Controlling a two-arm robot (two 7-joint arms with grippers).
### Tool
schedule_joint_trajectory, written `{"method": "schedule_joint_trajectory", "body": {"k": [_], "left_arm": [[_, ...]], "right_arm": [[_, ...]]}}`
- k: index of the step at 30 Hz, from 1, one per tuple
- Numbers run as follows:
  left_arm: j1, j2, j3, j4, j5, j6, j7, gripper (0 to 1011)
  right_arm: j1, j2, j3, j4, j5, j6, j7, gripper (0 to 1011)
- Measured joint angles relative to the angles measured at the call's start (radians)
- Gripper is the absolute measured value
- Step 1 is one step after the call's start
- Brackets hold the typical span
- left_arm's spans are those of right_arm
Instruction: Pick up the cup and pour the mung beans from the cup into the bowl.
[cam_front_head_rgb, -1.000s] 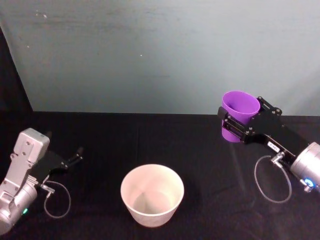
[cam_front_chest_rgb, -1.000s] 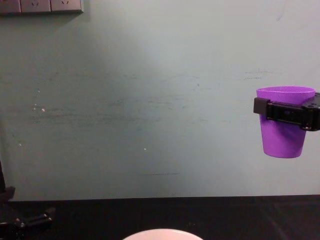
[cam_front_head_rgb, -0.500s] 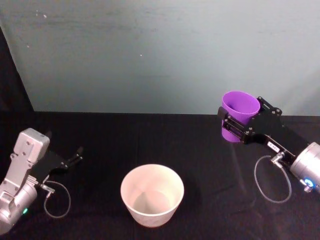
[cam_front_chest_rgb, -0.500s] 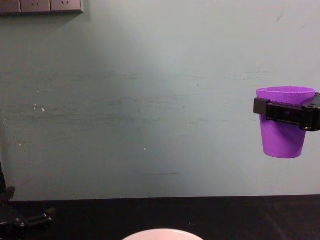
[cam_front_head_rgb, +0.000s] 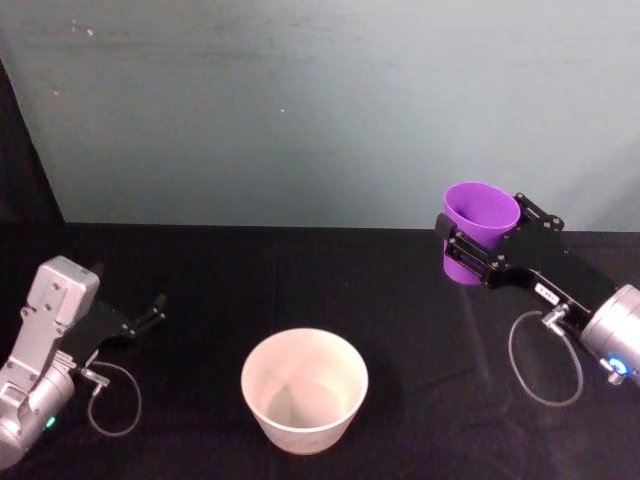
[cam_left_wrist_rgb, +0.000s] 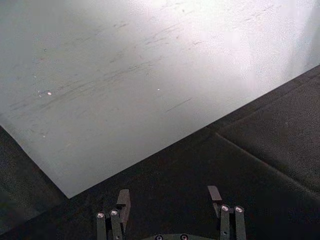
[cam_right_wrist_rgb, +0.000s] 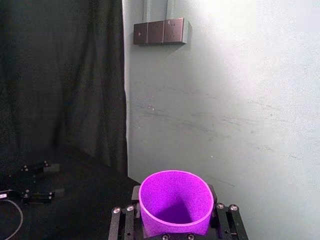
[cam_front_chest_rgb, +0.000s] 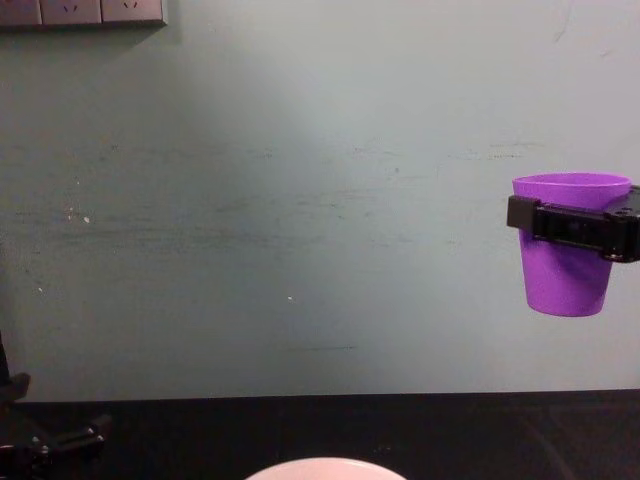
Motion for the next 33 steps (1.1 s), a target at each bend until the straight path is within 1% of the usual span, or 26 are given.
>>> {"method": "schedule_joint_trajectory", "body": {"k": [33], "left_arm": [[0.000, 0.000, 0.000, 0.000, 0.000, 0.000, 0.000, 1003]], "right_arm": [[0.000, 0.000, 0.000, 0.000, 0.000, 0.000, 0.000, 739]]}}
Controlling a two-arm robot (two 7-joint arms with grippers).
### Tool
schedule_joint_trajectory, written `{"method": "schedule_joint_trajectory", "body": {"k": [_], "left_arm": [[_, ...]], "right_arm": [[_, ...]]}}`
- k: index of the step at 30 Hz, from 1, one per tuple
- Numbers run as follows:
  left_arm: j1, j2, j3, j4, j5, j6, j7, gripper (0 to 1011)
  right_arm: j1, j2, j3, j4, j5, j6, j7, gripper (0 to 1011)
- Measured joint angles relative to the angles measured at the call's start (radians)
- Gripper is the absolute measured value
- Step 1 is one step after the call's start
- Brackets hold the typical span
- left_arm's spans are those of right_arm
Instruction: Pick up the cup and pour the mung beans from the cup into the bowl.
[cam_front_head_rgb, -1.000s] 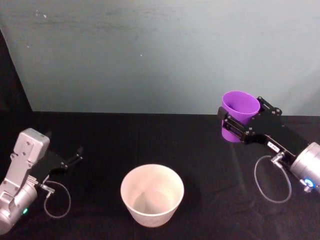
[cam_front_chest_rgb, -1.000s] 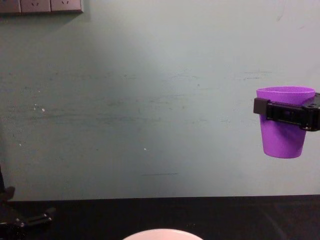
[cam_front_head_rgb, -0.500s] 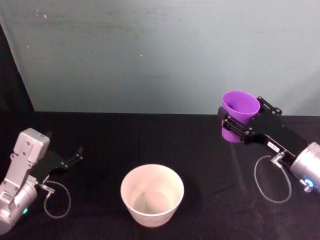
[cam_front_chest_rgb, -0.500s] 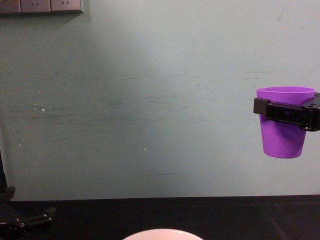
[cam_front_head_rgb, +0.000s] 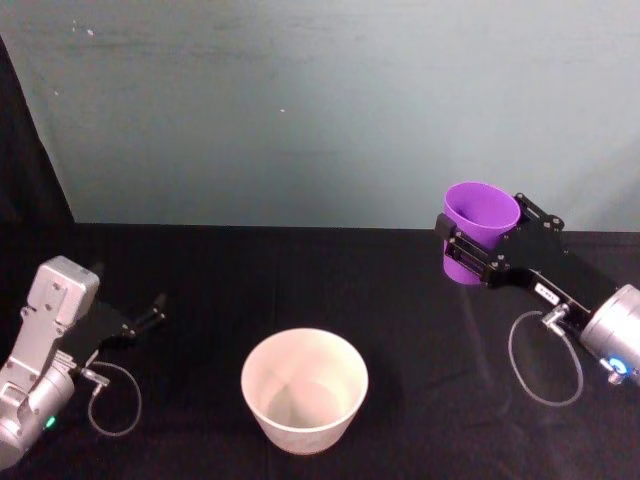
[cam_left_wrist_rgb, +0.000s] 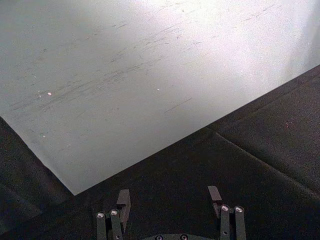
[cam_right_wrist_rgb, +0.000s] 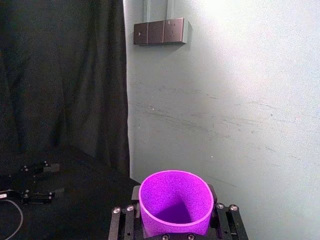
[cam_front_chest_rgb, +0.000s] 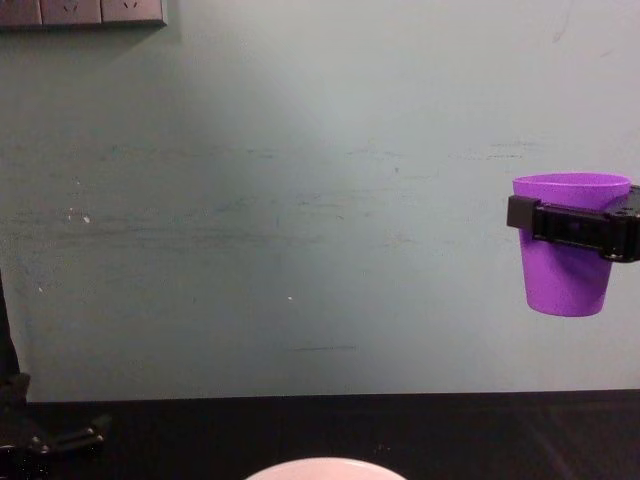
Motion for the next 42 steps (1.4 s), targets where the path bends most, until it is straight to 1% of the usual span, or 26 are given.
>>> {"method": "schedule_joint_trajectory", "body": {"k": [42], "left_arm": [[0.000, 0.000, 0.000, 0.000, 0.000, 0.000, 0.000, 1003]], "right_arm": [[0.000, 0.000, 0.000, 0.000, 0.000, 0.000, 0.000, 739]]}}
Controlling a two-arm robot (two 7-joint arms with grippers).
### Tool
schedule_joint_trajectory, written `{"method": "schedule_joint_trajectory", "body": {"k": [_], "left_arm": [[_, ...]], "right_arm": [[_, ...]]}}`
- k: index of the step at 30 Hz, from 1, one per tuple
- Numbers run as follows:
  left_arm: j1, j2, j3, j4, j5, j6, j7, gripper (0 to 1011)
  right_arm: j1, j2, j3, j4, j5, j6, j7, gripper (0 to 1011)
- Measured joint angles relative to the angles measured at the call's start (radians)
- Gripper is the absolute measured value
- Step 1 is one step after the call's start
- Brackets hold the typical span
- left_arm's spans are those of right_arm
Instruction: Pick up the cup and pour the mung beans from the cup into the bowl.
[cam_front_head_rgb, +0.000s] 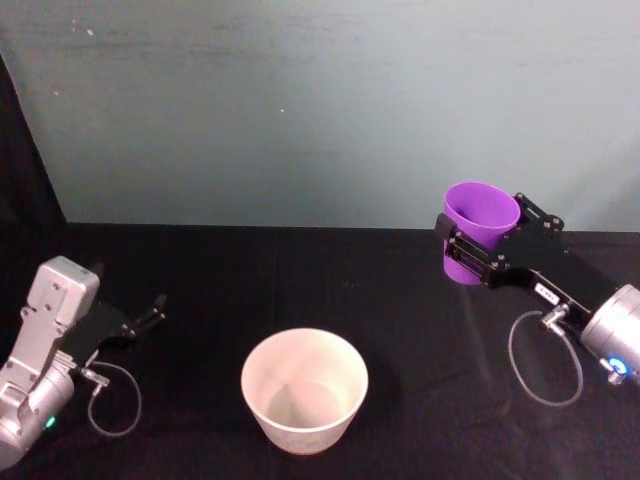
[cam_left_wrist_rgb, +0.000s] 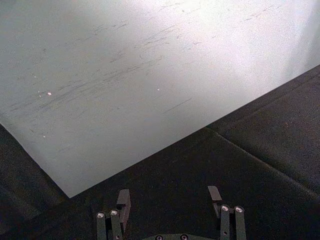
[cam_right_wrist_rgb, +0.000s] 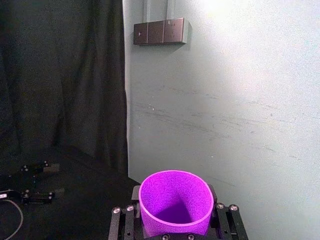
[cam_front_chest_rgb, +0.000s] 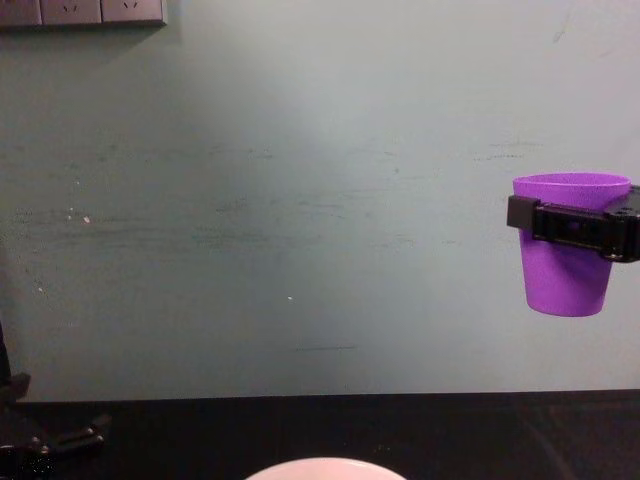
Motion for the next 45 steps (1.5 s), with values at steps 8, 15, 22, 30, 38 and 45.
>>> {"method": "schedule_joint_trajectory", "body": {"k": [8, 15, 22, 30, 38, 45], "left_arm": [[0.000, 0.000, 0.000, 0.000, 0.000, 0.000, 0.000, 1003], [0.000, 0.000, 0.000, 0.000, 0.000, 0.000, 0.000, 1004], [0.000, 0.000, 0.000, 0.000, 0.000, 0.000, 0.000, 1003], [0.000, 0.000, 0.000, 0.000, 0.000, 0.000, 0.000, 1003], [0.000, 0.000, 0.000, 0.000, 0.000, 0.000, 0.000, 1004], [0.000, 0.000, 0.000, 0.000, 0.000, 0.000, 0.000, 1003]], "right_arm": [[0.000, 0.000, 0.000, 0.000, 0.000, 0.000, 0.000, 739], [0.000, 0.000, 0.000, 0.000, 0.000, 0.000, 0.000, 739], [0.000, 0.000, 0.000, 0.000, 0.000, 0.000, 0.000, 739], [0.000, 0.000, 0.000, 0.000, 0.000, 0.000, 0.000, 739], [0.000, 0.000, 0.000, 0.000, 0.000, 0.000, 0.000, 739], [0.000, 0.000, 0.000, 0.000, 0.000, 0.000, 0.000, 739]]}}
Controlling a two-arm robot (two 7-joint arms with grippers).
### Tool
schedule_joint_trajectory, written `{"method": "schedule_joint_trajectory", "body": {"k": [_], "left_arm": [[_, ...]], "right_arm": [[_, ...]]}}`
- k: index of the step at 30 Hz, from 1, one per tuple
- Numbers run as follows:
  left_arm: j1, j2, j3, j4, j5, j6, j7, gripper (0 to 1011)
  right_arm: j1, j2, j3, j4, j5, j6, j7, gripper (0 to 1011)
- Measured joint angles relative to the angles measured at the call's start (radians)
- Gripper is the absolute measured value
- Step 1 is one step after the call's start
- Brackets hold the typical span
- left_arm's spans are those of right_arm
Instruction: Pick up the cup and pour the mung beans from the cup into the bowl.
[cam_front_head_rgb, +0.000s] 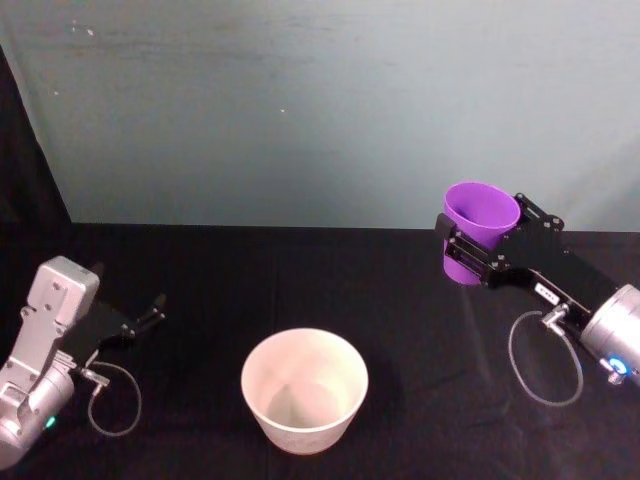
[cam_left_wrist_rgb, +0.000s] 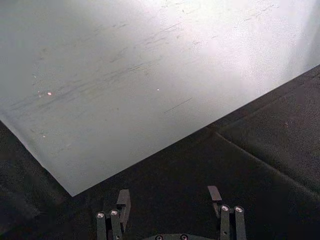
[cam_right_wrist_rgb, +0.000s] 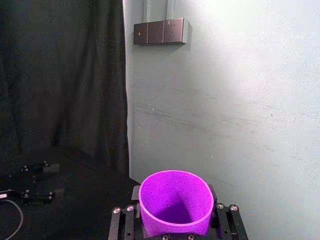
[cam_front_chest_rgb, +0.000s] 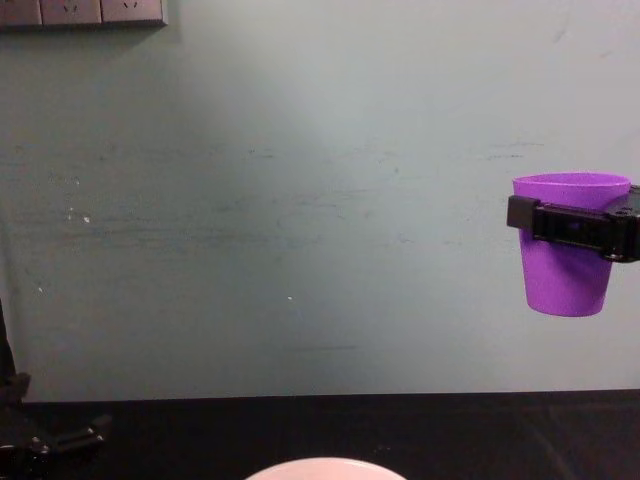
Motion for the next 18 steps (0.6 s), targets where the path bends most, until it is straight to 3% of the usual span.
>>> {"method": "schedule_joint_trajectory", "body": {"k": [18], "left_arm": [[0.000, 0.000, 0.000, 0.000, 0.000, 0.000, 0.000, 1003]], "right_arm": [[0.000, 0.000, 0.000, 0.000, 0.000, 0.000, 0.000, 739]]}}
